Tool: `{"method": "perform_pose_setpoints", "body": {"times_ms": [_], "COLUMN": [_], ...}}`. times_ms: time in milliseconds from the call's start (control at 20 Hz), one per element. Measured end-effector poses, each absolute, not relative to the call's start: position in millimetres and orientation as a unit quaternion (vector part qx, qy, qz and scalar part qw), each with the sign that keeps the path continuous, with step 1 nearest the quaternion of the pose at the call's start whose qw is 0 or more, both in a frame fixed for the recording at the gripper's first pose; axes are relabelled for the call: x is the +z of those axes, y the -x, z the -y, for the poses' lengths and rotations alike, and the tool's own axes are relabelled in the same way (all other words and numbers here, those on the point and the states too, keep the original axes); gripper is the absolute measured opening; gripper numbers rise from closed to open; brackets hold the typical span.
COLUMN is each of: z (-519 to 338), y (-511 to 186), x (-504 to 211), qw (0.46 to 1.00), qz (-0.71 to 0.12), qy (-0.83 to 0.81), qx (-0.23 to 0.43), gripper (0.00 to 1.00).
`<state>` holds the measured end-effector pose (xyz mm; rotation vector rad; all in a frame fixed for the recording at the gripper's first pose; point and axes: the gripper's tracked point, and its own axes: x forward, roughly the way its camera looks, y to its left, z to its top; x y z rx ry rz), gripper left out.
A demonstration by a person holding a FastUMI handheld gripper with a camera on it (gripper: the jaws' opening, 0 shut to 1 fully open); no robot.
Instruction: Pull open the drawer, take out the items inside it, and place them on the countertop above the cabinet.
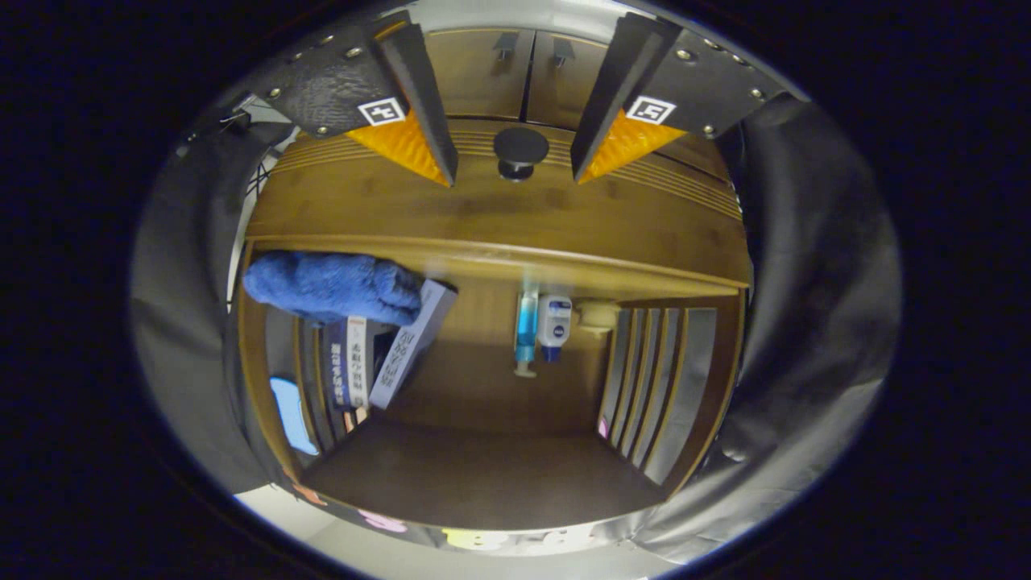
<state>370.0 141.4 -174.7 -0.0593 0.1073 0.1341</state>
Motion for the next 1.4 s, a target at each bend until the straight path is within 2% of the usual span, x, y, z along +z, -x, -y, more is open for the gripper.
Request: {"method": "perform_pose_setpoints", "body": {"times_ms": [100, 250, 400, 600, 750, 1400], "z": [-142, -147, -146, -146, -142, -129], "y": [-380, -394, -391, -388, -374, -232], "x": [-190, -194, -197, -198, -197, -204], "qw": [0.996, 0.996, 0.995, 0.993, 0.992, 0.988], "qz": [-0.068, -0.072, -0.088, -0.106, -0.11, -0.136], "qy": [0.025, -0.004, -0.027, -0.043, -0.037, -0.058], "qx": [0.056, 0.059, 0.031, 0.038, 0.043, 0.046], "gripper": [0.85, 0.63, 0.41, 0.28, 0.28, 0.28]}}
